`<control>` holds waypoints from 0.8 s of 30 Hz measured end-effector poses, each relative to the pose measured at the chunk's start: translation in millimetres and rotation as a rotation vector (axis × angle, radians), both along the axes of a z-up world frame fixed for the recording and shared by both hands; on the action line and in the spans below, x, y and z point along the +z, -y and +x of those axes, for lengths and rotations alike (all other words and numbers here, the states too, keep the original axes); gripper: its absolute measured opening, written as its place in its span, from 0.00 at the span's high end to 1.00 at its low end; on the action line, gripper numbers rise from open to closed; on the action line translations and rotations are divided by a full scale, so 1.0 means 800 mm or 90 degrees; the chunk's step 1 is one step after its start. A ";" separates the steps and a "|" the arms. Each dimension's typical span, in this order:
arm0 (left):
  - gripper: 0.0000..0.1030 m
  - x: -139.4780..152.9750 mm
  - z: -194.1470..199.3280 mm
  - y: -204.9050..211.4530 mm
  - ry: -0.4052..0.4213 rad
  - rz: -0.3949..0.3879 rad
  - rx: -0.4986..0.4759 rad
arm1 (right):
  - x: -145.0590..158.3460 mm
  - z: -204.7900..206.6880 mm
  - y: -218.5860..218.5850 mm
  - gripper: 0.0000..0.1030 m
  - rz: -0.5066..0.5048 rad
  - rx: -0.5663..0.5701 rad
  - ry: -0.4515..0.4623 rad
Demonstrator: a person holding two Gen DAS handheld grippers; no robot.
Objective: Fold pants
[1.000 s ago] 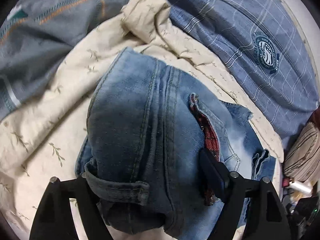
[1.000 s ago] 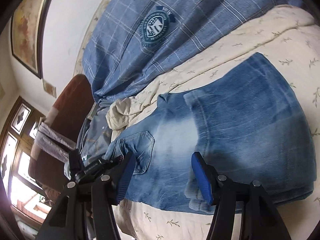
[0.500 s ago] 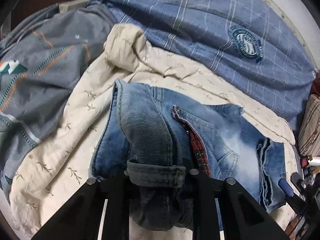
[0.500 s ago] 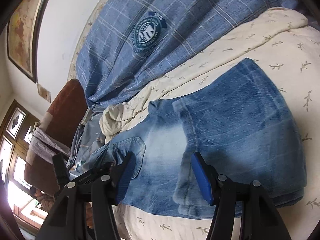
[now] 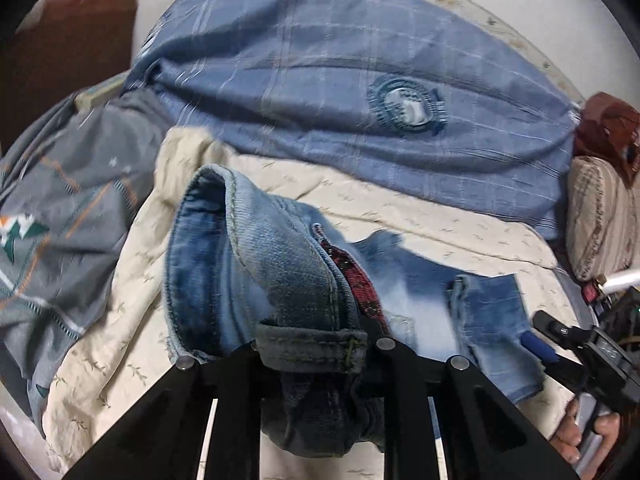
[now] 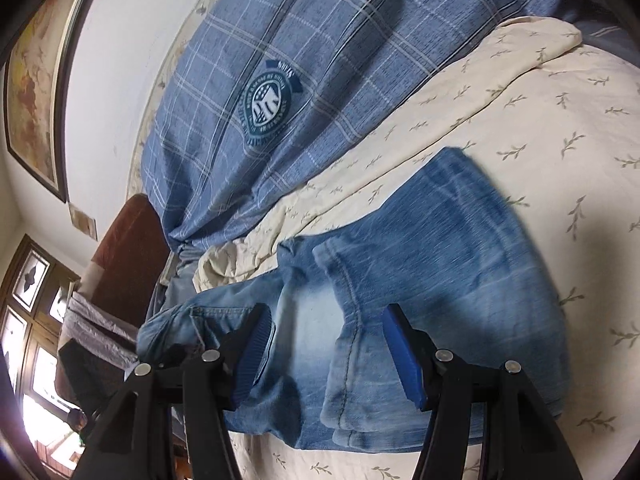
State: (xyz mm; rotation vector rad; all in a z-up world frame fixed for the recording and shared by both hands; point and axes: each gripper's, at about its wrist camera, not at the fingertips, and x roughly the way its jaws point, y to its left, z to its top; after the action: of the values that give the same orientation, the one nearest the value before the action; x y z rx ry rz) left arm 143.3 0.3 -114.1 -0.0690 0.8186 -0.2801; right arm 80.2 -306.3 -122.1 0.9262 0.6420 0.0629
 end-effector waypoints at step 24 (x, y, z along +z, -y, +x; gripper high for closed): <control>0.74 -0.032 -0.077 0.324 -0.011 0.095 -0.337 | -0.010 -0.101 0.169 0.40 0.173 -0.207 0.067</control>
State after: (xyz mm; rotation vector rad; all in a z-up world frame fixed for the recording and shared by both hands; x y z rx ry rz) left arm 81.5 -259.3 -139.6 0.2899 0.8630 -0.7154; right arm -0.4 -441.9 -129.8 1.2721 0.3835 -0.0932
